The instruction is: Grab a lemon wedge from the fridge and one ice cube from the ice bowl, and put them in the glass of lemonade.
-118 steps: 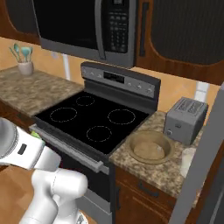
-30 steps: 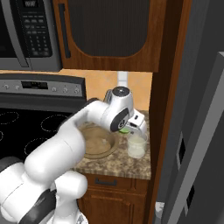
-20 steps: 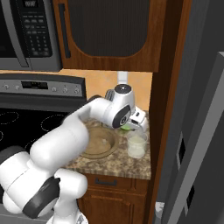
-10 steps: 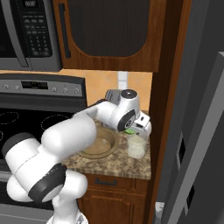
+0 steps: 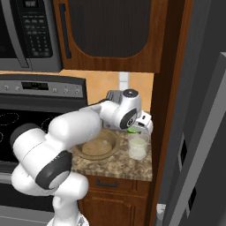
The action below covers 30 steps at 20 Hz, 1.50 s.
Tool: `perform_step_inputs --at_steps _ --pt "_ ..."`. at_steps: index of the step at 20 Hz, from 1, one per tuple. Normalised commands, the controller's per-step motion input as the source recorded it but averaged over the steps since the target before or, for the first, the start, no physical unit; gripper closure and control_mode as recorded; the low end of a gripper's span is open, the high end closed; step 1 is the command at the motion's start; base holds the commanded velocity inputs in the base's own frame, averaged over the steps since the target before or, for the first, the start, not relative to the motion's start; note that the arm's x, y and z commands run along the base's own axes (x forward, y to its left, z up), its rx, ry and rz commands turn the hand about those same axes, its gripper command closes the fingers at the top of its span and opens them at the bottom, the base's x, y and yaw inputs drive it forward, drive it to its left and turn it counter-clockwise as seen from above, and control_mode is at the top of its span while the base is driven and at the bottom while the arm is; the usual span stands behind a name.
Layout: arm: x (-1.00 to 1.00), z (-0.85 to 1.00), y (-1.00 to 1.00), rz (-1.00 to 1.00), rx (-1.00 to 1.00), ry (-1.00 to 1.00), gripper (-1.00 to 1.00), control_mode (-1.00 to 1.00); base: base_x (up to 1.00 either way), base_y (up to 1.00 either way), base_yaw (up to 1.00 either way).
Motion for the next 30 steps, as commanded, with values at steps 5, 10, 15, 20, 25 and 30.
perform_step_inputs --at_steps 5,10,15,20,25,30 --pt "-0.04 -0.09 -0.27 0.0 0.0 0.0 1.0 -1.0 0.0 0.0 0.0" --pt "0.0 0.0 0.0 0.0 0.0 0.0 -1.0 -1.0 0.0 0.0 0.0" --pt "0.0 0.0 0.0 0.0 0.0 0.0 -1.0 -1.0 0.0 0.0 0.0" --pt "0.0 0.0 0.0 0.0 0.0 0.0 -1.0 -1.0 0.0 0.0 0.0" --pt "-0.01 0.09 0.05 0.0 0.0 0.0 -1.0 -1.0 0.0 0.0 0.0" --pt "-0.17 0.31 0.36 0.0 -0.01 -0.01 -1.0 -1.0 0.0 0.0 0.0"
